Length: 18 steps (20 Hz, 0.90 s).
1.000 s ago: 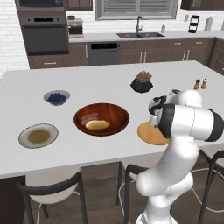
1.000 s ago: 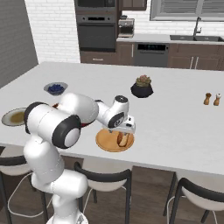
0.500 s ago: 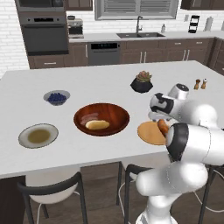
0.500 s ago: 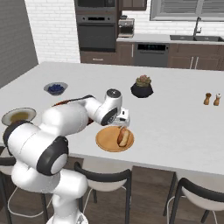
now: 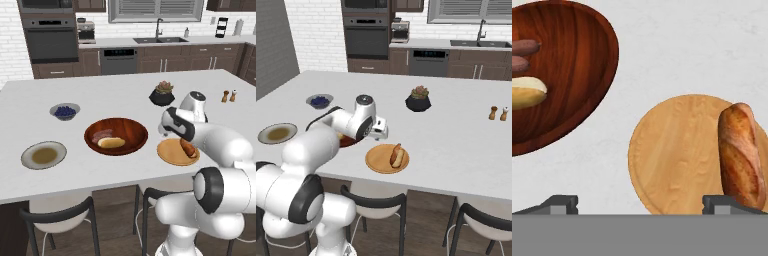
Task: Place one bun and one sausage from the bowl on each plate.
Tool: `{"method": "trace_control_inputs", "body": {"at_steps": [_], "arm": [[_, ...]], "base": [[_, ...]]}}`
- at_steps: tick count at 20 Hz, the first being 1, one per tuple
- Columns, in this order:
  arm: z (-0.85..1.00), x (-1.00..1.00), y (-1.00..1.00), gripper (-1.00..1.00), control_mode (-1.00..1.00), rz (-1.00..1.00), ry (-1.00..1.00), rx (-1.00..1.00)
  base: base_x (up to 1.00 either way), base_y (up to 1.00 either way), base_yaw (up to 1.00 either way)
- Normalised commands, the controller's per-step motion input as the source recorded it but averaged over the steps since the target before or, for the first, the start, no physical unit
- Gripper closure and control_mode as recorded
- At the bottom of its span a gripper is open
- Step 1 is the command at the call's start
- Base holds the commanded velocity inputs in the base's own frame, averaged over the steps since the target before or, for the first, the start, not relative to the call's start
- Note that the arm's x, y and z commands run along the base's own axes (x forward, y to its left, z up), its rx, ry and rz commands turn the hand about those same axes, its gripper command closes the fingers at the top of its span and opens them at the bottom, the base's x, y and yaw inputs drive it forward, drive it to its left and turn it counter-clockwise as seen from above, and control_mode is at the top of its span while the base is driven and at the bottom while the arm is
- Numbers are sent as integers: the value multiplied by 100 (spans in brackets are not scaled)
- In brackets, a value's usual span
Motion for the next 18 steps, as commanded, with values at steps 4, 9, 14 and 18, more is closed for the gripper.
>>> {"method": "trace_control_inputs", "body": {"at_steps": [4,9,14,18], "arm": [[29,0,66,-100,-100,0,0,0],[27,4,64,-100,-100,0,0,0],[5,0,72,-100,-100,-10,0,0],[0,0,74,-100,-100,-34,0,10]], "base": [[0,0,0],[0,0,0],[0,0,0],[0,0,0]]}}
